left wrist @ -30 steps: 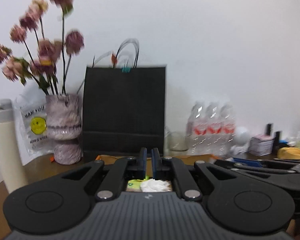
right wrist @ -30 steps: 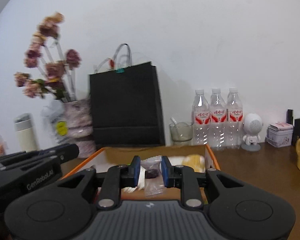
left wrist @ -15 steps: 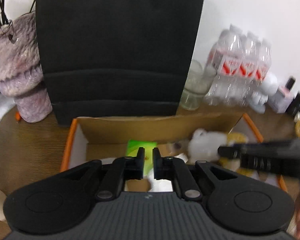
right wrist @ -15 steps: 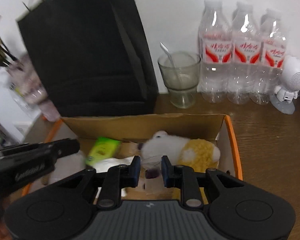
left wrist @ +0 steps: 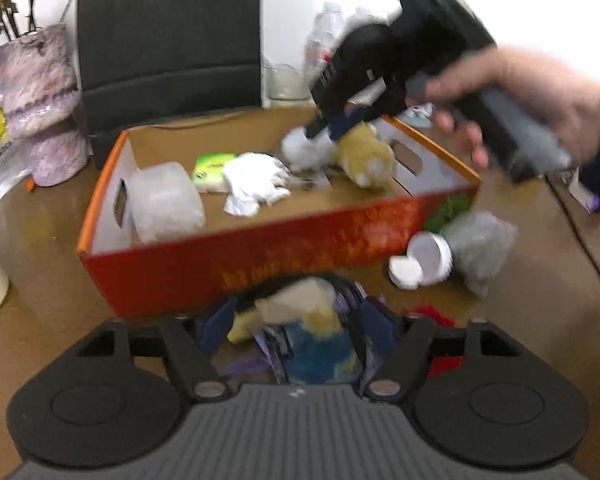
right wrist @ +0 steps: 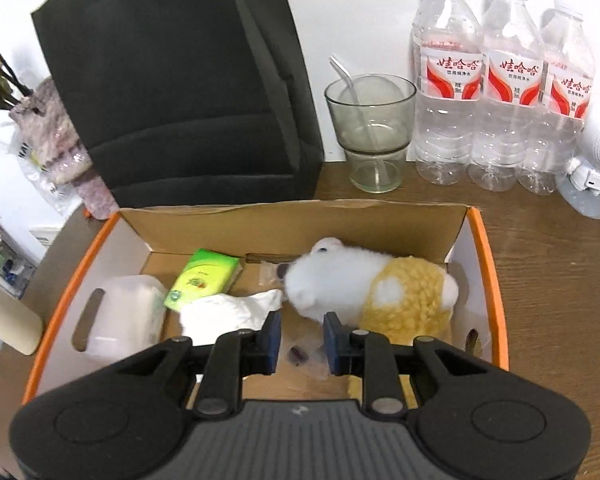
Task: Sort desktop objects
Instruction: 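Carry the blue item and clear packet into the cardboard box and open both tools, then withdraw both tools from the cardboard box back toward the table items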
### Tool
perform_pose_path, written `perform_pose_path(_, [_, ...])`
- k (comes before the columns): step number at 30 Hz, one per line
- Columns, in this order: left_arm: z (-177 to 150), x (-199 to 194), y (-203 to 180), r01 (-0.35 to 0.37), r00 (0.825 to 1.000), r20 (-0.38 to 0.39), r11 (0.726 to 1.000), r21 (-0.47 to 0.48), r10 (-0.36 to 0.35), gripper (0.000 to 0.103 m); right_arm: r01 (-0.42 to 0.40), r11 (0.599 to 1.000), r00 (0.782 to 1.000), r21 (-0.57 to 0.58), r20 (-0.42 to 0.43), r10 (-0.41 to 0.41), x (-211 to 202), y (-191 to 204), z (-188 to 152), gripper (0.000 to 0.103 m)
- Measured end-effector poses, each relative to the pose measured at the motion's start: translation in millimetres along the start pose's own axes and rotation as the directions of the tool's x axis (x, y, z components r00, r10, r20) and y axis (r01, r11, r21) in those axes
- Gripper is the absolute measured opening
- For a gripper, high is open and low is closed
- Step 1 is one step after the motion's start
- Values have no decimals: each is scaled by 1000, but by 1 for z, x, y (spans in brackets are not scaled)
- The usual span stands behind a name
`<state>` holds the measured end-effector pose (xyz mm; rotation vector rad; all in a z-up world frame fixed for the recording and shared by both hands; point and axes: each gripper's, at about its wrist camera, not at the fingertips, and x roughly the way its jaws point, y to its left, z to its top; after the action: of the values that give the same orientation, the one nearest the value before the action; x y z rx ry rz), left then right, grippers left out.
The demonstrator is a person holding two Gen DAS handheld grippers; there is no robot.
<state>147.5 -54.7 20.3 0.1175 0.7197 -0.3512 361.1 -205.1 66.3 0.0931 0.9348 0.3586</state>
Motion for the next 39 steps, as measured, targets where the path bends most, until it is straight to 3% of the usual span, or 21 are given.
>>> perform_pose_path(2, [-6, 0, 2, -15, 1000, -2, 1000, -26, 15, 36, -17, 1000, 1000, -10, 25, 17, -13, 4, -4, 23])
perform_pose_path(3, [-9, -2, 6, -9, 1000, 5, 998, -56, 9, 13, -25, 999, 999, -20, 42, 26, -21, 5, -7, 23])
perform_pose_path(7, [-10, -25, 20, 67, 996, 65, 985, -160, -57, 2, -57, 998, 994, -29, 93, 59, -50, 4, -21, 23])
perform_pose_path(11, [0, -38, 25, 74, 991, 121, 982, -172, -54, 1, -83, 997, 991, -3, 105, 83, -64, -6, -42, 35])
perform_pose_path(13, [14, -48, 30, 97, 985, 158, 978, -187, -68, 1, -82, 997, 991, 14, 106, 80, -65, -9, -53, 36])
perform_pose_path(16, [53, -50, 40, 73, 977, 212, 981, -180, -34, 2, -100, 995, 989, 29, 112, 97, -68, -12, -64, 36])
perform_pose_path(18, [86, -34, 54, 60, 978, 209, 975, -216, -13, 1, -98, 995, 990, 27, 108, 95, -66, -9, -65, 36])
perform_pose_path(19, [102, -22, 60, 72, 981, 191, 973, -221, -30, 2, -93, 995, 991, 24, 102, 90, -65, -7, -64, 36])
perform_pose_path(23, [148, 37, 76, -9, 996, 86, 975, -222, 29, 2, -71, 997, 995, 7, 76, 70, -60, -1, -53, 40])
perform_pose_path(25, [159, 77, 90, -1, 1000, -31, 966, -260, -8, 2, -61, 998, 997, 0, 51, 61, -55, -2, -44, 48])
perform_pose_path(27, [162, 109, 100, -52, 992, -126, 955, -293, 16, 2, -54, 999, 998, 3, 18, 54, -48, -5, -36, 50])
perform_pose_path(30, [158, 141, 96, -141, 966, -241, 968, -206, 89, 6, -36, 999, 999, 9, -14, 36, -35, -10, -26, 53])
perform_pose_path(32, [150, 151, 92, -155, 950, -295, 972, -174, 99, 8, -25, 1000, 999, 12, -40, 25, -25, -12, -22, 60])
perform_pose_path(35, [141, 154, 89, -134, 935, -349, 974, -184, 63, 17, 10, 1000, 996, -5, -93, -10, -4, -13, -23, 60])
perform_pose_path(37, [142, 145, 90, -127, 936, -347, 972, -196, 52, 27, 27, 1000, 994, -3, -108, -27, 5, -16, -24, 61])
perform_pose_path(38, [145, 139, 93, -122, 938, -345, 972, -201, 47, 34, 33, 999, 993, 1, -114, -33, 7, -17, -24, 61])
perform_pose_path(39, [149, 131, 92, -115, 938, -344, 973, -199, 40, 49, 35, 999, 993, 10, -117, -34, 8, -19, -24, 61])
